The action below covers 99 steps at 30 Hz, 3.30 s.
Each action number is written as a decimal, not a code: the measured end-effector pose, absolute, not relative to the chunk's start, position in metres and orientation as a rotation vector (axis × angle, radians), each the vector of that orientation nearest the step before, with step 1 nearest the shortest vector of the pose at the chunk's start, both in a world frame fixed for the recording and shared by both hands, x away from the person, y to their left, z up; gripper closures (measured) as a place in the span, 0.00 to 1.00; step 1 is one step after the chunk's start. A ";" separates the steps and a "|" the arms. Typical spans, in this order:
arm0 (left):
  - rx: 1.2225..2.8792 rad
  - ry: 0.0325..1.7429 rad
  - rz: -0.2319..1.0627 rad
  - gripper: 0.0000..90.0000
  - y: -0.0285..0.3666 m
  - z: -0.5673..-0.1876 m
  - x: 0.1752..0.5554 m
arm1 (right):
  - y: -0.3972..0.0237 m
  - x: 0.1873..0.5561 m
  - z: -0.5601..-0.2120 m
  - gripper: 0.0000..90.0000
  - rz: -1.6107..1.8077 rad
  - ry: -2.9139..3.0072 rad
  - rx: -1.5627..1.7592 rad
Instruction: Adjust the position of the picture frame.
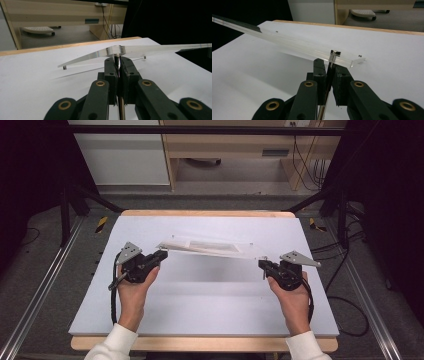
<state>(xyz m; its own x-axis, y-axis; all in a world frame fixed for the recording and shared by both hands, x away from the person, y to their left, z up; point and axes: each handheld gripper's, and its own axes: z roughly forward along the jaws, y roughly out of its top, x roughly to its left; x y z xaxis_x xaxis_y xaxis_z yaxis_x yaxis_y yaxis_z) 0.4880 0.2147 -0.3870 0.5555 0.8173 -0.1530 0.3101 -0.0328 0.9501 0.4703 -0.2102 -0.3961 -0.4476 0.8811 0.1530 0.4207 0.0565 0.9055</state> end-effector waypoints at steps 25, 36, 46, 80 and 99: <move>1.708 1.010 0.501 0.92 0.218 -0.428 0.469 | -0.204 0.465 -0.412 0.93 1.281 1.976 1.274; 1.780 1.053 0.485 0.93 0.212 -0.456 0.455 | -0.210 0.456 -0.445 0.94 1.273 2.053 1.332; 1.847 1.061 0.493 0.93 0.206 -0.470 0.452 | -0.210 0.455 -0.459 0.94 1.198 2.080 1.355; 1.883 1.120 0.448 0.52 0.214 -0.478 0.454 | -0.213 0.449 -0.464 0.57 1.162 2.088 1.387; 1.883 1.018 0.431 0.07 0.221 -0.461 0.442 | -0.220 0.429 -0.450 0.11 1.215 2.045 1.250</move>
